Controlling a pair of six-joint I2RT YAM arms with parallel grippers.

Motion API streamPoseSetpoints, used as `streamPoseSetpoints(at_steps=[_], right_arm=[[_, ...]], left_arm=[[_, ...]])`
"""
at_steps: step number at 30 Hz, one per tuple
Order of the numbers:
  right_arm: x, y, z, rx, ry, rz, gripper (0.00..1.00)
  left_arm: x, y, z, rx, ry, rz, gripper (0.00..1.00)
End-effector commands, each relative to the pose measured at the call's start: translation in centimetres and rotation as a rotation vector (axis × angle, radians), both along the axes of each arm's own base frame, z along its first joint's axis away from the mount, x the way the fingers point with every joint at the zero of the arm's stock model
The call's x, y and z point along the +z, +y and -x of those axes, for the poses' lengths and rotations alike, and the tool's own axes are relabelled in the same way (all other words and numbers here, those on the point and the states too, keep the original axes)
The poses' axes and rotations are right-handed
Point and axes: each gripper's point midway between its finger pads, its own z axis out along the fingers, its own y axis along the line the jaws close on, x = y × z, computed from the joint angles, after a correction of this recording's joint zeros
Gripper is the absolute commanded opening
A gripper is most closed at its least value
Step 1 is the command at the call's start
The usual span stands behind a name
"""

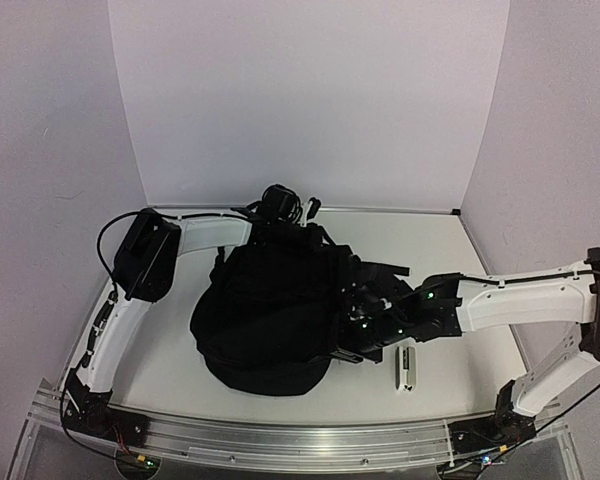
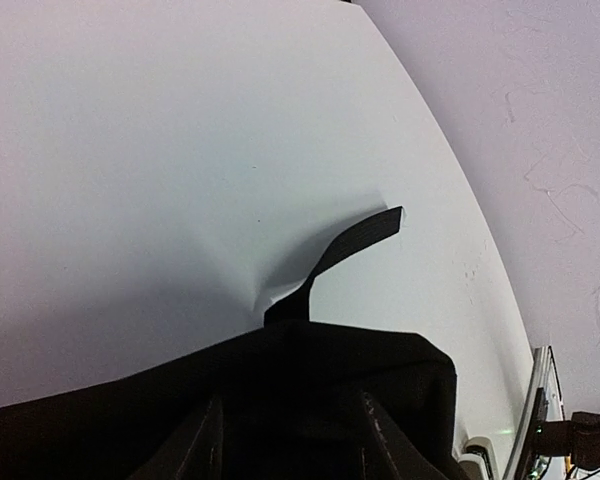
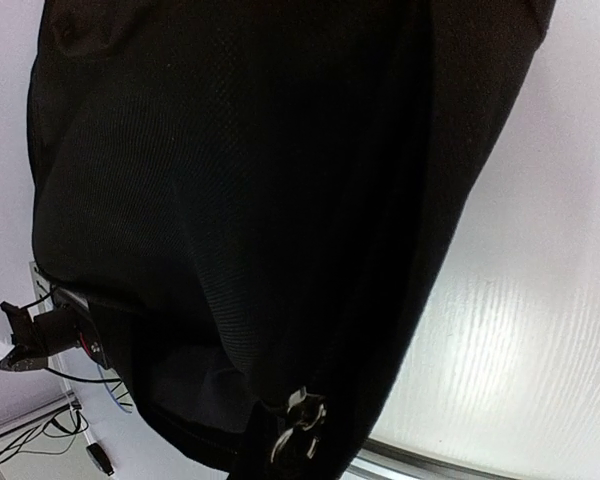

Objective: Pack the student bag
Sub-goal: Zip the student bag at the center of the board.

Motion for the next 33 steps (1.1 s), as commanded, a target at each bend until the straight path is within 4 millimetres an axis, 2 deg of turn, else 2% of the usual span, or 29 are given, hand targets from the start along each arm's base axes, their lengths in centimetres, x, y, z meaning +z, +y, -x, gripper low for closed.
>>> streamPoseSetpoints(at_steps=[1, 2, 3, 6, 9, 16, 20, 24, 28, 30, 33], right_arm=[[3.6, 1.7, 0.5, 0.013, -0.045, -0.078, 0.00], [3.6, 1.4, 0.2, -0.004, -0.061, -0.073, 0.00], [3.7, 1.1, -0.1, -0.018, -0.075, -0.069, 0.00], [3.3, 0.3, -0.7, -0.047, -0.099, -0.049, 0.00], [3.0, -0.2, -1.4, -0.062, -0.121, -0.032, 0.00], [2.3, -0.7, -1.9, -0.058, -0.146, -0.015, 0.00], [2.2, -0.9, -1.6, -0.052, -0.143, -0.024, 0.00], [2.1, -1.1, -1.4, -0.054, -0.137, -0.029, 0.00], [1.9, -1.2, -1.3, -0.054, -0.133, -0.031, 0.00], [1.9, -1.2, -1.3, -0.054, -0.132, -0.031, 0.00], [1.9, -1.1, -1.2, -0.048, -0.131, -0.033, 0.00]], left_arm=[[-0.7, 3.2, -2.6, 0.113, 0.001, -0.095, 0.52], [0.6, 3.3, -2.2, 0.102, -0.012, -0.087, 0.55], [3.0, 3.4, -1.7, 0.083, -0.042, -0.067, 0.60], [6.3, 3.7, 0.9, 0.022, -0.047, -0.045, 0.69], [8.0, 3.7, 4.5, -0.048, -0.008, -0.039, 0.75], [6.2, 1.4, 13.4, -0.152, 0.079, -0.171, 0.76], [5.5, 0.2, 16.4, -0.174, 0.133, -0.163, 0.71], [5.2, -1.2, 17.9, -0.198, 0.172, -0.121, 0.69], [3.6, -2.1, 18.0, -0.196, 0.197, -0.143, 0.68], [2.7, -2.5, 17.6, -0.189, 0.214, -0.161, 0.60], [1.4, -3.1, 17.0, -0.180, 0.231, -0.188, 0.39]])
